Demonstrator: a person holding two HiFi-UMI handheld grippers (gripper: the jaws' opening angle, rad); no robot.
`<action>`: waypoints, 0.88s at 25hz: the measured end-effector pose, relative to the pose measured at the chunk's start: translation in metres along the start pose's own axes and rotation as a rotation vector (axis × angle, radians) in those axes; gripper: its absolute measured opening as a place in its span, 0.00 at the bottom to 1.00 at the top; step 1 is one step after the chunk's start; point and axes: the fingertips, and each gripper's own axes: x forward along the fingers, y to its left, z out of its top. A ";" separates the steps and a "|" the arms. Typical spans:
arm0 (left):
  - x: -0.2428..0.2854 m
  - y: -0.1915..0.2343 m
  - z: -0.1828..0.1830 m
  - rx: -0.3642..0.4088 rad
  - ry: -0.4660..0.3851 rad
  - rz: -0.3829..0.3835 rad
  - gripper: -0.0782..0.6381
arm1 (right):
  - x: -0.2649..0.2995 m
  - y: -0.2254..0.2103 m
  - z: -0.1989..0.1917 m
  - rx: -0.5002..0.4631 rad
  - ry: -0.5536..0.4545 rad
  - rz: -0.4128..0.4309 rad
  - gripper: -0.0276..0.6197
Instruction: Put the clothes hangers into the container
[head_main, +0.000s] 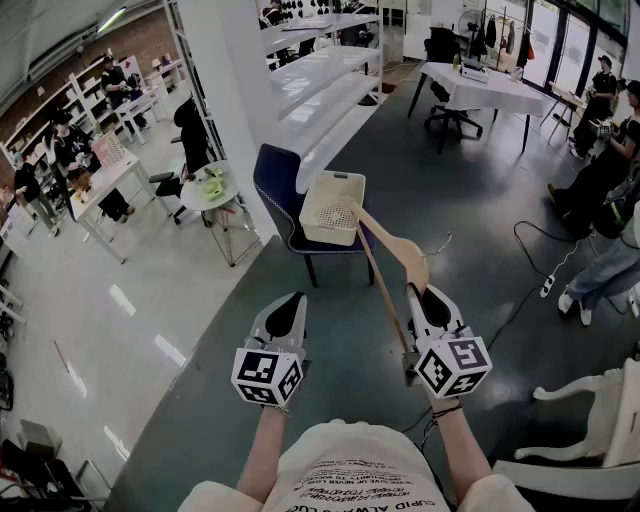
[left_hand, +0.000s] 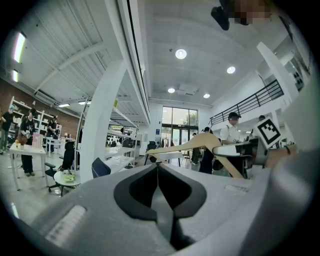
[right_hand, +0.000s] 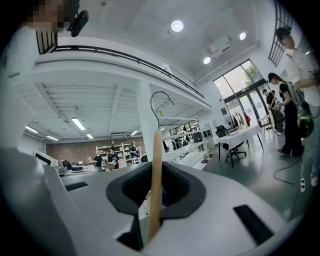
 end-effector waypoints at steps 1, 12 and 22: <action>0.001 -0.001 0.000 0.000 0.000 0.001 0.14 | 0.000 -0.001 0.000 -0.002 0.000 -0.001 0.12; 0.010 -0.009 0.000 -0.005 0.008 0.001 0.14 | 0.000 -0.008 0.002 -0.015 0.003 0.007 0.12; 0.010 -0.030 -0.001 0.005 -0.005 0.021 0.14 | -0.012 -0.029 0.003 -0.001 -0.009 0.014 0.12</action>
